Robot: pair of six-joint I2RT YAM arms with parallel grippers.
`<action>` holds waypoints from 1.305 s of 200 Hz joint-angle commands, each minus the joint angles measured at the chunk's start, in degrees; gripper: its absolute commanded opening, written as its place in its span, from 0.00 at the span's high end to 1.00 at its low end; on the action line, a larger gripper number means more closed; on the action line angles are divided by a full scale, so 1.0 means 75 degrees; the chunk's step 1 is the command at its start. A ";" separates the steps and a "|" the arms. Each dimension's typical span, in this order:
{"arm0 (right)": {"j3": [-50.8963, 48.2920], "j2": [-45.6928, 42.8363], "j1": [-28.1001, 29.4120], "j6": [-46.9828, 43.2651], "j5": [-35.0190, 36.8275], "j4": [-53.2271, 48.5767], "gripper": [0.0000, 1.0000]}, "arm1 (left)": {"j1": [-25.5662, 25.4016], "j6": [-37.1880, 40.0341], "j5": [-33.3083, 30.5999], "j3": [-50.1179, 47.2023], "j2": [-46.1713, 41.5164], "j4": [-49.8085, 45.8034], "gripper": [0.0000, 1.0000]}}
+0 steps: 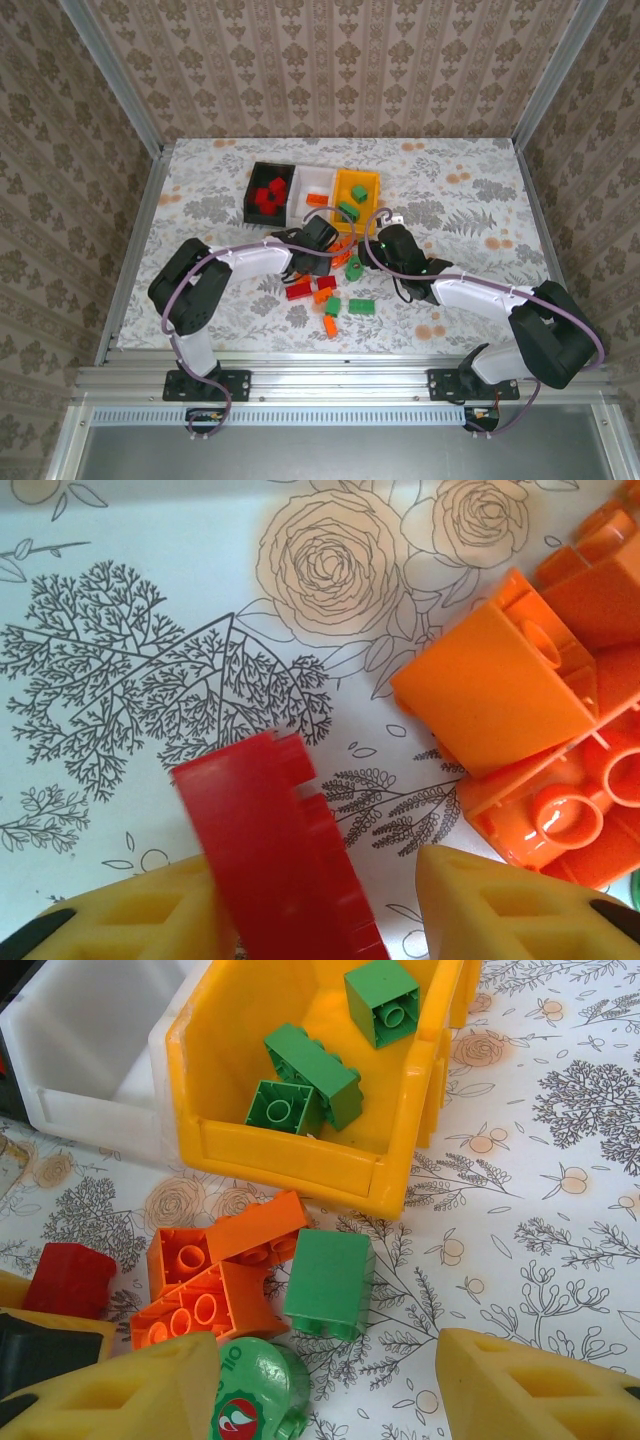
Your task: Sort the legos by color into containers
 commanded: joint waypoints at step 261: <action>0.0420 0.0080 0.0211 -0.0253 -0.0034 -0.0278 0.39 | 0.3609 0.1554 0.0442 0.5163 0.1906 -0.2157 0.44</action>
